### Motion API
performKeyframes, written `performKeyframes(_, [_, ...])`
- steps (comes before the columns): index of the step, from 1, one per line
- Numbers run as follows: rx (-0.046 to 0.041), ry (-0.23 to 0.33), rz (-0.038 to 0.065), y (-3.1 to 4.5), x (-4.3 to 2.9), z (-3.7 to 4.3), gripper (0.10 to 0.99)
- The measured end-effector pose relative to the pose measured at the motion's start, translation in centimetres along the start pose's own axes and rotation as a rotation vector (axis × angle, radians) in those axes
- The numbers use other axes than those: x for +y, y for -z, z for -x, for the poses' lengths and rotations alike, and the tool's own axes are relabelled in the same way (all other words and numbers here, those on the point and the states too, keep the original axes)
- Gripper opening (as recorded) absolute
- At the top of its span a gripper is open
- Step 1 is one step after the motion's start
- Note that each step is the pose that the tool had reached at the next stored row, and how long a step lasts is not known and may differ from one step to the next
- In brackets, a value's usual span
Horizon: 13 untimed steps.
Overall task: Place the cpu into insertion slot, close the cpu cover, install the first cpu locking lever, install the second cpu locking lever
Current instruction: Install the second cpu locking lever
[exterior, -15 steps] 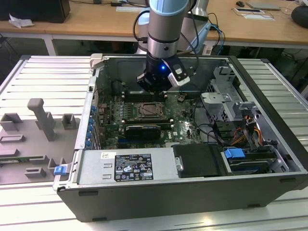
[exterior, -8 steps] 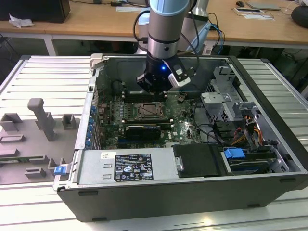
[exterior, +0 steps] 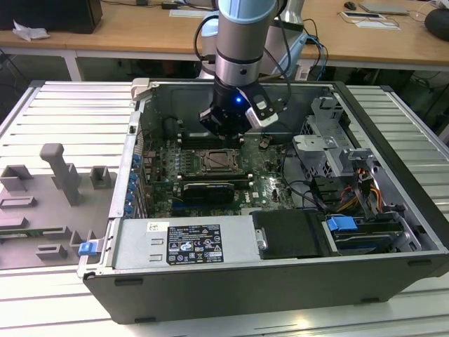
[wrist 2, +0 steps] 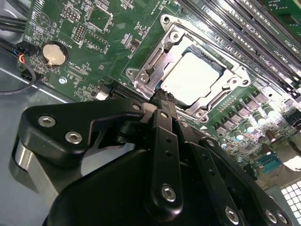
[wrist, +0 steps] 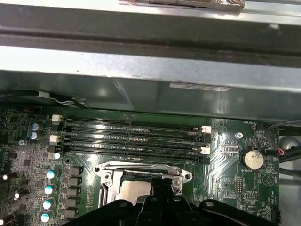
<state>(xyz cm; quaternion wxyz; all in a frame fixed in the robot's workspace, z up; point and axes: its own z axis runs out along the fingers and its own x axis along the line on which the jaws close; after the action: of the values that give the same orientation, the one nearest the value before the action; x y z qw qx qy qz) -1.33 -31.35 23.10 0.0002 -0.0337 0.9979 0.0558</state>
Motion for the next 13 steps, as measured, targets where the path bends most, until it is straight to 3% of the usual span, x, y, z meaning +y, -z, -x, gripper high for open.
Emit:
performKeyframes(2, [0.0,0.0,-0.001,0.35,0.04,0.0,0.106])
performKeyframes(13, [0.0,0.0,-0.001,0.72,-0.56,-0.04,0.106])
